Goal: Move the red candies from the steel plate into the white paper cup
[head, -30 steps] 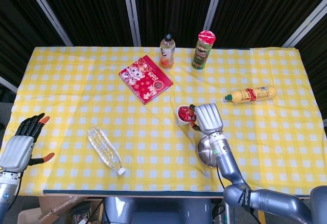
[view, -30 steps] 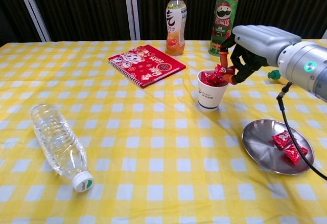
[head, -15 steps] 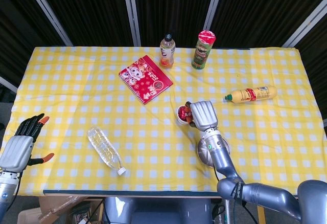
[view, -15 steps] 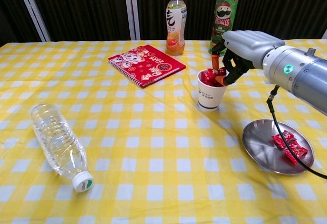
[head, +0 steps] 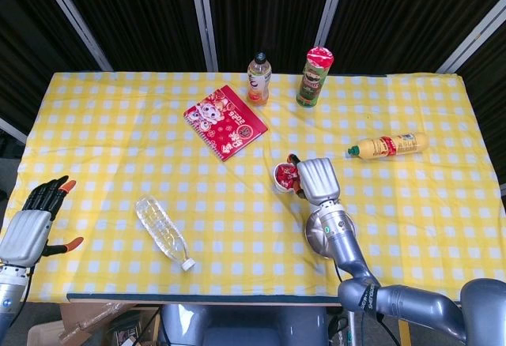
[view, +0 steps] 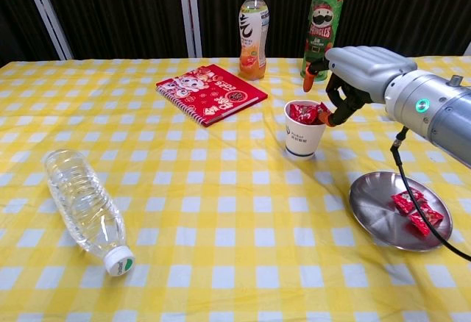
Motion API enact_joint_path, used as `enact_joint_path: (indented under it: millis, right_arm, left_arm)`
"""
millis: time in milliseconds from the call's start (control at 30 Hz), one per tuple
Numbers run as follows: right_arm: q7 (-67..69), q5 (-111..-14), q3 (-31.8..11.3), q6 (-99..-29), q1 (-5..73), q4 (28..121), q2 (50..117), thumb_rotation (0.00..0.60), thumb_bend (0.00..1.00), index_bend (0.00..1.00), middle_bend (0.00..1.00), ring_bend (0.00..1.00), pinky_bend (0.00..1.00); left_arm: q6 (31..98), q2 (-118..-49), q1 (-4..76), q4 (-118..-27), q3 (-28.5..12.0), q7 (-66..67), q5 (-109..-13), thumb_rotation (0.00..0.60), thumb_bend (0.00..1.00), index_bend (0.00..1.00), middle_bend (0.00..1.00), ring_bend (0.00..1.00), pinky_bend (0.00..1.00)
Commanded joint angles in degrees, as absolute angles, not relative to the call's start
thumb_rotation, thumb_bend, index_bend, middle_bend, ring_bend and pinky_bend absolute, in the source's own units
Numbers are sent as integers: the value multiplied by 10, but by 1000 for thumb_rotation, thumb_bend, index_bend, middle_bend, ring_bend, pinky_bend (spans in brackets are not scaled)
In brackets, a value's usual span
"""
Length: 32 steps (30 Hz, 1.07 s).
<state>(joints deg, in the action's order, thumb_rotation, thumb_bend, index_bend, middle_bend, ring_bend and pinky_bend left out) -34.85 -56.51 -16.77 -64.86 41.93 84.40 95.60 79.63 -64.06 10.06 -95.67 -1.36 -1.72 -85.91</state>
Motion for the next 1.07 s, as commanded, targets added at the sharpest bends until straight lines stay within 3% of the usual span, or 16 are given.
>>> enact_joint_path:
  millis: [33,300,400,500,633,700,833,1067]
  right_arm:
    - [-352,-568,-166,-660,415,854,948,600,406,334,799,800,852]
    - [-359,-596,-164,-710,396,892,915,600,407,321,799,798,846]
    - [-353,-616,-159,-742,377,914,895,600,404,321,764,729,775]
    - [-337,-655,-138,-782,347,946,866,600,390,284,560,481,584]
    - [-312,-732,-82,-844,288,982,811,600,340,131,250,122,245]
    - [-309,-756,-49,-872,254,994,783,600,291,49,129,26,136]
    - [-292,-768,5,-911,189,1020,729,600,215,0,7,0,41]
    - [-219,-819,45,-990,107,980,689,600,214,0,0,0,19]
  left_arm:
    - [797,-641,100,-956,-14,-17,-860,600,77,0,0,0,0]
    - [802,-643,100,-960,-16,-15,-862,600,77,0,0,0,0]
    - [808,-644,98,-956,-17,-17,-863,600,77,0,0,0,0]
    - [817,-645,95,-950,-18,-18,-867,600,77,0,0,0,0]
    - [830,-647,89,-940,-18,-21,-872,600,68,0,0,0,0]
    - [839,-648,86,-934,-18,-23,-877,600,43,0,0,0,0]
    - [865,-654,78,-915,-19,-17,-891,600,6,0,0,0,0]
    - [881,-661,67,-896,-19,10,-889,600,2,0,0,0,0]
